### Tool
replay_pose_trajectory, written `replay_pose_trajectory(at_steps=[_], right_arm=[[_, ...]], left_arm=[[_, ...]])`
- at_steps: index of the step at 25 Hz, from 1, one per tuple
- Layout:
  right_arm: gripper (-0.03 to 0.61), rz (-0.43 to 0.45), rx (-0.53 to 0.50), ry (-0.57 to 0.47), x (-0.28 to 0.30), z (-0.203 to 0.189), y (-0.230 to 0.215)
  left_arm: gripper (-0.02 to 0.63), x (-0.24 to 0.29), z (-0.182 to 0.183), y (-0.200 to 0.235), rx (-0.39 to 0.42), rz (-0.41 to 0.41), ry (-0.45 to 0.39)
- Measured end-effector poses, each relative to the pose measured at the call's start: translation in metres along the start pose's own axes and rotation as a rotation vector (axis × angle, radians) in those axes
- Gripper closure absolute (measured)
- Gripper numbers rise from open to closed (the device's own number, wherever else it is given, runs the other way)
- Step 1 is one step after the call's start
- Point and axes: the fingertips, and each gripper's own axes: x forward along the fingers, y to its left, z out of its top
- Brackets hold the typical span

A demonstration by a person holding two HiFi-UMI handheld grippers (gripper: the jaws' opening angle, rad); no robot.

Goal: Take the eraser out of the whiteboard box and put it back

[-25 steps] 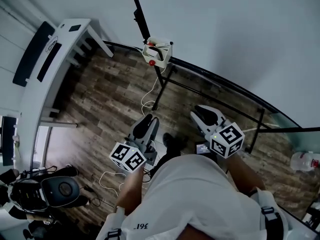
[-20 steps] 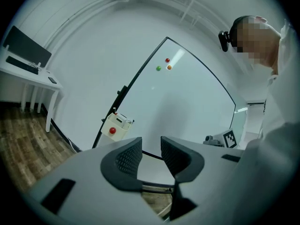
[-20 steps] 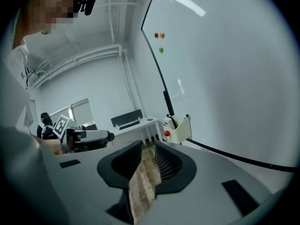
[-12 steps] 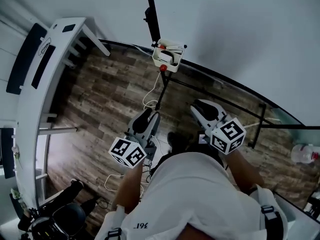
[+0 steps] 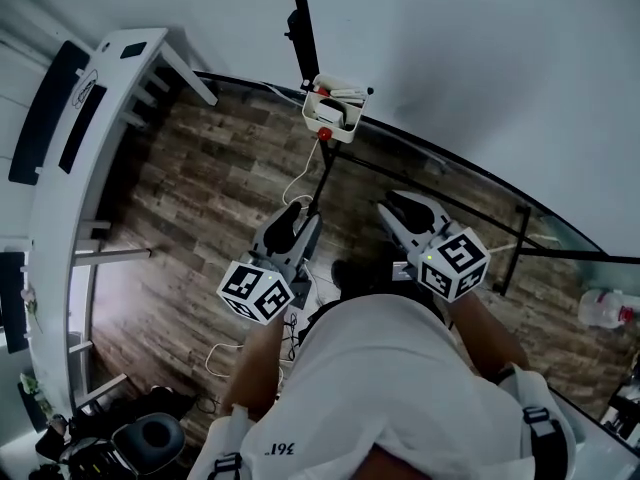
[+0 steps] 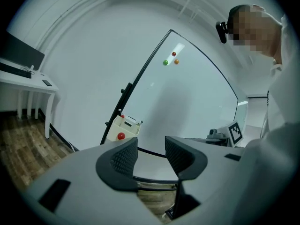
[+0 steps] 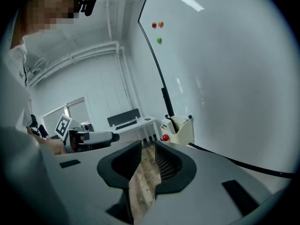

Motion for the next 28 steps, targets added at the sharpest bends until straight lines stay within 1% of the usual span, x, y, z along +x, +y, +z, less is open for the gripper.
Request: replay_pose_trajectory(at_steps=[11, 16, 21, 28], right_arm=[[0.488, 0.043, -0.020, 0.011, 0.002, 0.013, -0.022], [0.486, 0.052, -0.050, -0.006, 0.008, 0.029, -0.031], [0.482, 0.057, -0.080, -0.024, 0.017, 0.045, -0.036], [0.471, 0.058, -0.116, -0.036, 0.035, 0.058, -0.044]], left_arm=[[0.428, 0.025, 0.001, -0.002, 0.010, 0.052, 0.006], [0.422, 0.039, 0.014, 0.003, 0.043, 0.060, 0.001], [0.414, 0.057, 0.029, 0.008, 0.084, 0.052, -0.003], [0.407, 0.085, 0.045, 0.023, 0.135, 0.055, 0.004]])
